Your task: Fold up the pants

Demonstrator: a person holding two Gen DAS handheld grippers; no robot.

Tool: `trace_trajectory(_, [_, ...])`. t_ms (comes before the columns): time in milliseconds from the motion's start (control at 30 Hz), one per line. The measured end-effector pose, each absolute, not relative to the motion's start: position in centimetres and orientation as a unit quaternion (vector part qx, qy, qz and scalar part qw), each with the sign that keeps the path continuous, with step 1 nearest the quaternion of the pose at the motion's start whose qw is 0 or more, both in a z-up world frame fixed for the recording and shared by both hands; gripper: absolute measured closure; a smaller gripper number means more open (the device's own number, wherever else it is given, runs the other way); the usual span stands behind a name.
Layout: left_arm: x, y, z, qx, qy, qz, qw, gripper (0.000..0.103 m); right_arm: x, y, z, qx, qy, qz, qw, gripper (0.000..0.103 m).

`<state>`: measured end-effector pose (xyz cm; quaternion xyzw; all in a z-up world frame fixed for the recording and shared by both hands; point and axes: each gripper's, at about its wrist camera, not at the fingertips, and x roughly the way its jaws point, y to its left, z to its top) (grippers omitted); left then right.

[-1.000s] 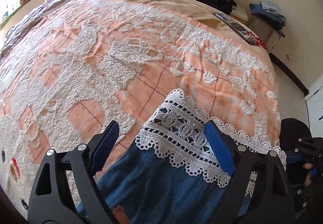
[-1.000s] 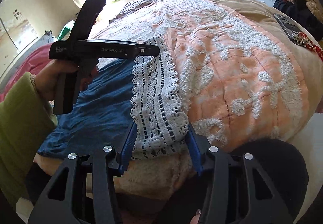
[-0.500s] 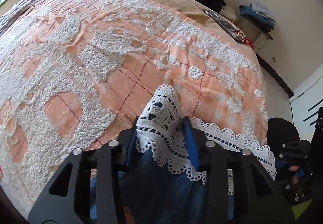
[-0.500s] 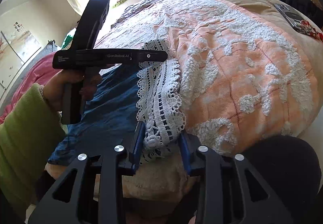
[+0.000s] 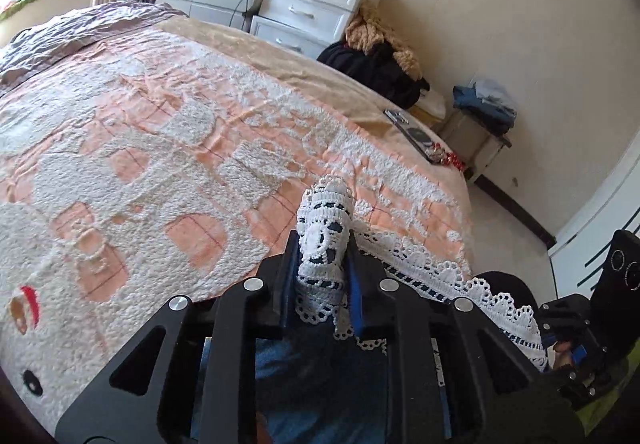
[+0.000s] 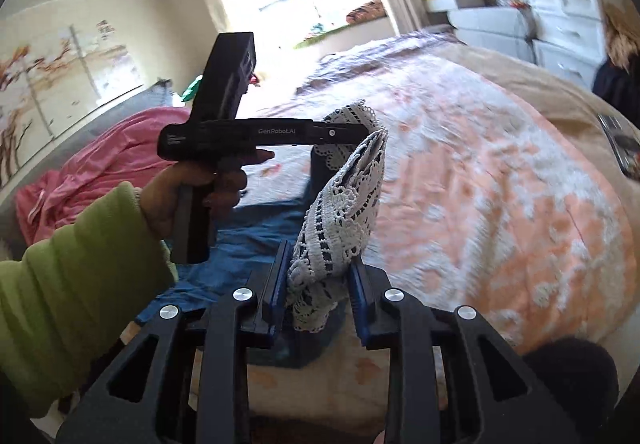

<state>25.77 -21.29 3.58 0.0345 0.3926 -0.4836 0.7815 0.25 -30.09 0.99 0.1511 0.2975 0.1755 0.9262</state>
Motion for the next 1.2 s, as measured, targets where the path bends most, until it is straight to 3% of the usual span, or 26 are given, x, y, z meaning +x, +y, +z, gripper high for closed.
trace_trajectory(200, [25.1,-14.0,4.3,-0.01,0.384,-0.461,0.8,0.089,1.4,-23.7,2.6,0.096,0.296,0.248,0.917,0.077])
trace_trajectory(467, [24.5,-7.9,0.9,-0.048,0.418,-0.407,0.811,0.085,3.4,-15.8,-0.4,0.019,0.348,0.293,0.89,0.077])
trace_trajectory(533, [24.3,-6.4,0.6,-0.073,0.429,-0.391,0.811,0.073,3.6,-14.5,-1.2,-0.003,0.355,0.298,0.886,0.077])
trace_trajectory(600, [24.3,-5.2,0.7,-0.095,0.436,-0.369,0.815,0.053,3.4,-13.5,-1.8,-0.018,0.362,0.305,0.881,0.079])
trace_trajectory(667, [24.2,-3.9,0.6,-0.123,0.446,-0.354,0.813,0.048,3.3,-12.3,-2.1,-0.037,0.362,0.309,0.879,0.079])
trace_trajectory(767, [23.8,-2.2,0.3,-0.175,0.466,-0.348,0.794,0.028,2.9,-10.6,-2.3,-0.063,0.356,0.325,0.874,0.079])
trace_trajectory(867, [23.1,-1.4,-0.2,-0.211,0.463,-0.356,0.784,0.02,2.6,-8.9,-2.9,-0.082,0.356,0.34,0.866,0.079])
trace_trajectory(1067, [23.1,-1.7,-1.9,-0.206,0.486,-0.333,0.781,0.019,1.6,-8.4,-2.6,-0.093,0.345,0.368,0.859,0.077])
trace_trajectory(1133, [23.4,-2.0,-2.4,-0.22,0.489,-0.341,0.772,0.028,1.5,-10.0,-1.7,-0.072,0.339,0.363,0.865,0.066])
trace_trajectory(1167, [23.4,-2.2,-2.6,-0.221,0.491,-0.344,0.77,0.037,1.4,-11.0,-1.3,-0.06,0.336,0.358,0.869,0.063])
trace_trajectory(1200, [23.4,-2.5,-2.6,-0.214,0.492,-0.343,0.771,0.038,1.6,-12.3,-0.7,-0.047,0.33,0.35,0.875,0.057])
